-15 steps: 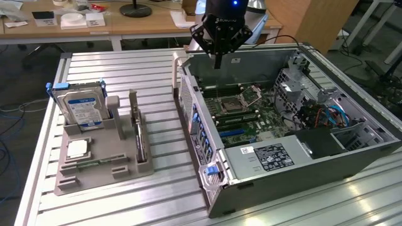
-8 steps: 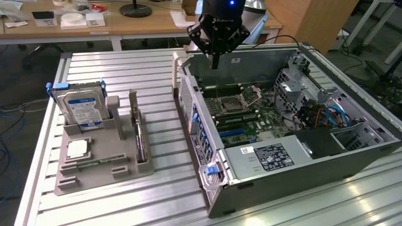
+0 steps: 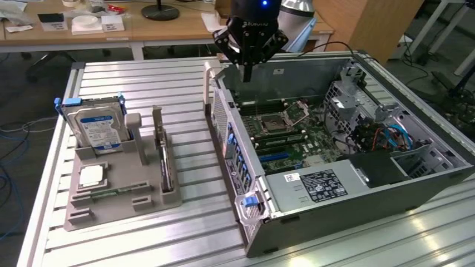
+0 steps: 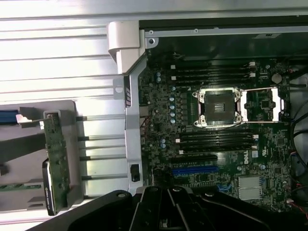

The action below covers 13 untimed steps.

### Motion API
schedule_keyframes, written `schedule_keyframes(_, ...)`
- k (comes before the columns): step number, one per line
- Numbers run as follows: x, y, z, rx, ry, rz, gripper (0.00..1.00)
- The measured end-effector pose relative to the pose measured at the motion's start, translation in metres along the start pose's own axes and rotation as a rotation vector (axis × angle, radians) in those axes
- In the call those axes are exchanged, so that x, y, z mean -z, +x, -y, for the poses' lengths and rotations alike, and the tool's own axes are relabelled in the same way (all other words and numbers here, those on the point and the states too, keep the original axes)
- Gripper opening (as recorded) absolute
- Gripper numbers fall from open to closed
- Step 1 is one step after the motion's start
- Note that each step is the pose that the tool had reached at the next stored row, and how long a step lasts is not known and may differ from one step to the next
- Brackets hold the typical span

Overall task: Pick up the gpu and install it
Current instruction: 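Reach for the gpu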

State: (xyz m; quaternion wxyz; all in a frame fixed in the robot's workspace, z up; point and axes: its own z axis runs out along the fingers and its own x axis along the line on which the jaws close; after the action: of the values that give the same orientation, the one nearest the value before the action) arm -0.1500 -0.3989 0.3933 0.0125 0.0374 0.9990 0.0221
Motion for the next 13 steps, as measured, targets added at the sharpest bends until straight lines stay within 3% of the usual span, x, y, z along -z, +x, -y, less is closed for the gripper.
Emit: schedule_keyframes(13,0.0005,0.02,0.0015,0.0,0.0,0.0,0.11)
